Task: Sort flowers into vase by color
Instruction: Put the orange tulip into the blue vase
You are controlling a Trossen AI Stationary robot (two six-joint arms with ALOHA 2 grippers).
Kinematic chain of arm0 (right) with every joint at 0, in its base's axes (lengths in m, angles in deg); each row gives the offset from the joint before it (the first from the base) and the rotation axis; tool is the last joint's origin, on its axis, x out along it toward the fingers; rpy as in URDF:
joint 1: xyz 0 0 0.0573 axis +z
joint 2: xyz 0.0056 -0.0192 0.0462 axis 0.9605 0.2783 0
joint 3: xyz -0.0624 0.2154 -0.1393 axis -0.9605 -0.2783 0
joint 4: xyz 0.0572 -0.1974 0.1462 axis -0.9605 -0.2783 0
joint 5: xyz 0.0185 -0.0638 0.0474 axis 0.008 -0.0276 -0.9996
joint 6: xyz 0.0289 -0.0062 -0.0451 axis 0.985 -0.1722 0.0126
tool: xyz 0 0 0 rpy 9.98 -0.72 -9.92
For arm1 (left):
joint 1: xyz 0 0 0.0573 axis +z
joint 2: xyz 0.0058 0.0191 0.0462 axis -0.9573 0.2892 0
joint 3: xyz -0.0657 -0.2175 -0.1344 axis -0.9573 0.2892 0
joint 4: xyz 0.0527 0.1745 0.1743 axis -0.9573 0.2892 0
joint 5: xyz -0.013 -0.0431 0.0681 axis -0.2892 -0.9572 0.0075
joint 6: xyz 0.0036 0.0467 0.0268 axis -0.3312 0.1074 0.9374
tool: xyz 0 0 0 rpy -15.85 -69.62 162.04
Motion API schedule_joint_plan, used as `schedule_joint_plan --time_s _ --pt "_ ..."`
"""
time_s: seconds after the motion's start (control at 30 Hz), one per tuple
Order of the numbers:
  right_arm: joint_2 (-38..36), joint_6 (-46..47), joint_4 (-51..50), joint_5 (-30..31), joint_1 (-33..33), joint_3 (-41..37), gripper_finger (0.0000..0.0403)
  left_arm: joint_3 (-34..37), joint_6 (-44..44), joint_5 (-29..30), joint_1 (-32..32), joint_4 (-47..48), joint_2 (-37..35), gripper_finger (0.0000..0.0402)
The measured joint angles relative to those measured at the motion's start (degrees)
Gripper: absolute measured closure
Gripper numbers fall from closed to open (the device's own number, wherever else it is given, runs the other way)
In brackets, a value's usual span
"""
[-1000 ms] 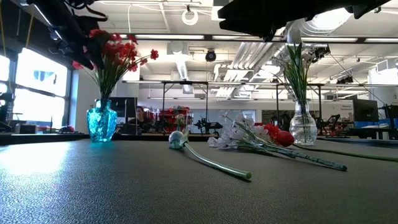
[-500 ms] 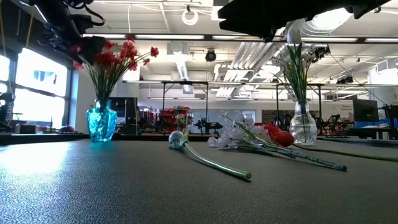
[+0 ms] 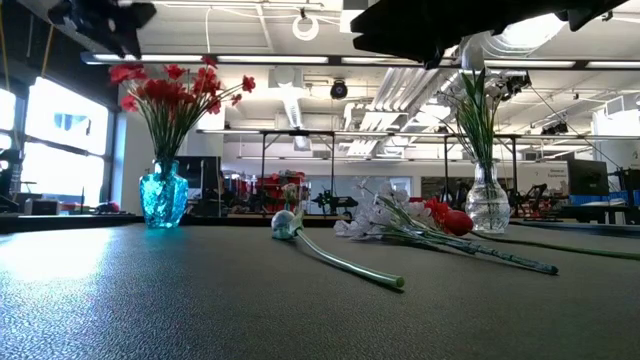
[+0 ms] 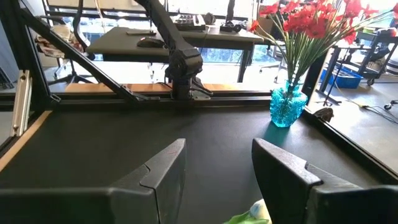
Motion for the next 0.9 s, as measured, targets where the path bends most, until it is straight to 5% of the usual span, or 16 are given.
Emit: schedule_joint_plan --time_s 0.3,0.47,0.7,0.9 --pt "-0.2 13.3 -17.3 0.0 0.0 0.0 0.0222 -0.9 -3.3 -21.5 -8.9 0.4 -1.9 0.0248" --pt "-1.4 30.3 -33.2 -1.5 -1.8 0.0 0.0217 4.2 -8.2 -22.5 -19.1 -3.2 -1.6 0.0248" --pt "-4.1 45.3 -52.3 -12.7 -4.1 0.0 0.0179 12.9 -12.2 -22.3 -34.1 -16.7 1.1 0.0248" --pt "-2.3 48.0 -51.2 -15.8 -3.8 0.0 0.0158 16.7 -15.2 -17.8 -44.5 -23.1 5.3 0.0248"
